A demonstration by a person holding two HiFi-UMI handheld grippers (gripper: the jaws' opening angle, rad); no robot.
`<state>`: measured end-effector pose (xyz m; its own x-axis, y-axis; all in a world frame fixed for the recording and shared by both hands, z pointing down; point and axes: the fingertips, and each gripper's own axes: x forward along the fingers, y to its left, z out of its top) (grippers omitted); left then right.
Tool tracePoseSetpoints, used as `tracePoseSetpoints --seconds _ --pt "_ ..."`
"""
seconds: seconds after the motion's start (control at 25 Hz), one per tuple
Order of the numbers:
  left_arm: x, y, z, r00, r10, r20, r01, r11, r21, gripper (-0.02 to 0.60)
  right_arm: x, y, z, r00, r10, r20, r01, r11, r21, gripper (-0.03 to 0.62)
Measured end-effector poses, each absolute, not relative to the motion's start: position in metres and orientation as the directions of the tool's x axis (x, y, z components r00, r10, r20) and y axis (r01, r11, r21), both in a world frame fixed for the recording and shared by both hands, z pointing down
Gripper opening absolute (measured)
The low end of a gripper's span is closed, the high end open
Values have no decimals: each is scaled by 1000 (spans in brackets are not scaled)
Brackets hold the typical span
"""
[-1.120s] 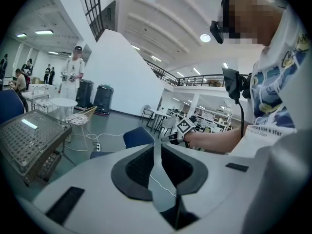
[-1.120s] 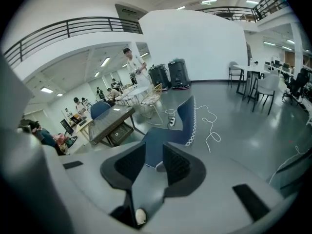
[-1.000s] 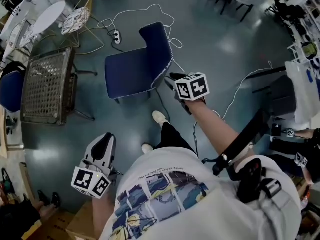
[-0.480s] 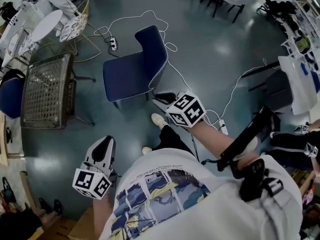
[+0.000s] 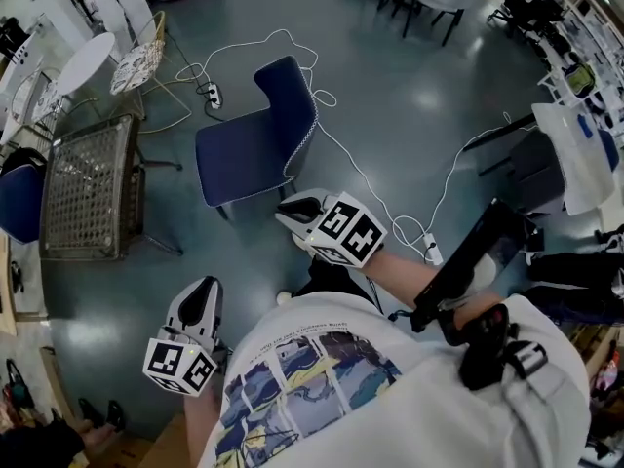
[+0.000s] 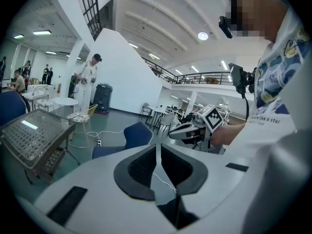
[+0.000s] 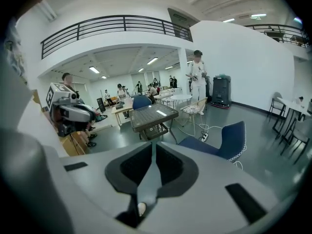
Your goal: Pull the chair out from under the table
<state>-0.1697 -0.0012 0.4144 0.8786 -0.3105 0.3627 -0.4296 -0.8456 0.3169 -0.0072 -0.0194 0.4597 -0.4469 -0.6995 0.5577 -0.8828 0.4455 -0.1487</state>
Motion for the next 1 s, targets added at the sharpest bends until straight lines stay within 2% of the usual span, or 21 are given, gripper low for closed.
tracePoseSetpoints --seconds 1.0 --pt "-165 5 418 874 -313 371 -436 -843 316 40 -3 -19 452 -451 -708 543 -878 460 -129 25"
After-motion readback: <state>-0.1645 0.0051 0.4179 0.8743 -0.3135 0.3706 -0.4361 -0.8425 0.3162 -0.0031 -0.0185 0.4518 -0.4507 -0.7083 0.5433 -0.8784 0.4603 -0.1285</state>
